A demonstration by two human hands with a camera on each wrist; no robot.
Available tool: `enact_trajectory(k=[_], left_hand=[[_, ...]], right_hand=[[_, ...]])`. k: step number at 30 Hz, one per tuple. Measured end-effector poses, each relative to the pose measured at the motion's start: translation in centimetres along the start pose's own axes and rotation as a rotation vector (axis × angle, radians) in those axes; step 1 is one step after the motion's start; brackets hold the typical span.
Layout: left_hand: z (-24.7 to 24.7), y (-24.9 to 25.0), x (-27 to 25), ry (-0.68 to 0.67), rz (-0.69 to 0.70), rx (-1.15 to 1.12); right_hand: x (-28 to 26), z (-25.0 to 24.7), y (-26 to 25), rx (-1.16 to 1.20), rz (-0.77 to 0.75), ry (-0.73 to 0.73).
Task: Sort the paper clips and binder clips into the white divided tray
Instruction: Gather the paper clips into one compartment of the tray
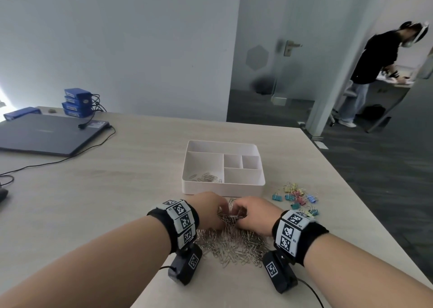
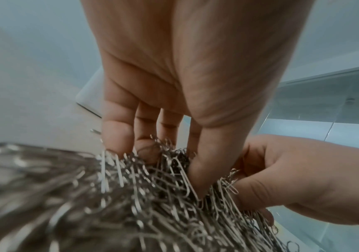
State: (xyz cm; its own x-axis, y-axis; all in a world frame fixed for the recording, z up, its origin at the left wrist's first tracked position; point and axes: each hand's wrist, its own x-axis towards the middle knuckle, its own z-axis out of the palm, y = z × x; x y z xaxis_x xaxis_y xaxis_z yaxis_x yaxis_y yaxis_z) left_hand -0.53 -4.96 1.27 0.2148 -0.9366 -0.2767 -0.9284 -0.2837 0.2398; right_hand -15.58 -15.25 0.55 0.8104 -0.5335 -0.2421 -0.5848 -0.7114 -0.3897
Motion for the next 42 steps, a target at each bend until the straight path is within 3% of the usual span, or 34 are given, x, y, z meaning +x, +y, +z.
enact_trajectory(k=[10,19,23,28,33,38,42], left_hand=[[-0.6,-1.5,-0.2,0.038,0.073,-0.183],[-2.1,-3.7,-0.5,0.04,0.059,-0.51],[-3.6,-4.9,-0.2,0.121,0.056,-0.68],[-6.1,-6.2,1.3,0.319,-0.006,-0.783],[-7.6,-6.8,3.7,0.438,-0.098,-0.652],[-7.5,-6.6,5.5,0.395,-0.083,-0.181],[-6.7,-6.5,5.9,0.377,-0.071,-0.077]], right_hand=[[-0.1,-0.6,0.3,0.162,0.008,0.028],[0.0,-1.5,0.0,0.466,-0.003,0.015],[-0.2,-1.6,0.0,0.489,0.004,0.012],[-0.3,-1.8,0.1,0.558,0.013,0.015],[0.0,-2.0,-0.1,0.63,0.017,0.009],[0.8,-2.4,-0.3,0.711,0.013,0.018],[2.0,-2.9,-0.8,0.778,-0.005,0.039]])
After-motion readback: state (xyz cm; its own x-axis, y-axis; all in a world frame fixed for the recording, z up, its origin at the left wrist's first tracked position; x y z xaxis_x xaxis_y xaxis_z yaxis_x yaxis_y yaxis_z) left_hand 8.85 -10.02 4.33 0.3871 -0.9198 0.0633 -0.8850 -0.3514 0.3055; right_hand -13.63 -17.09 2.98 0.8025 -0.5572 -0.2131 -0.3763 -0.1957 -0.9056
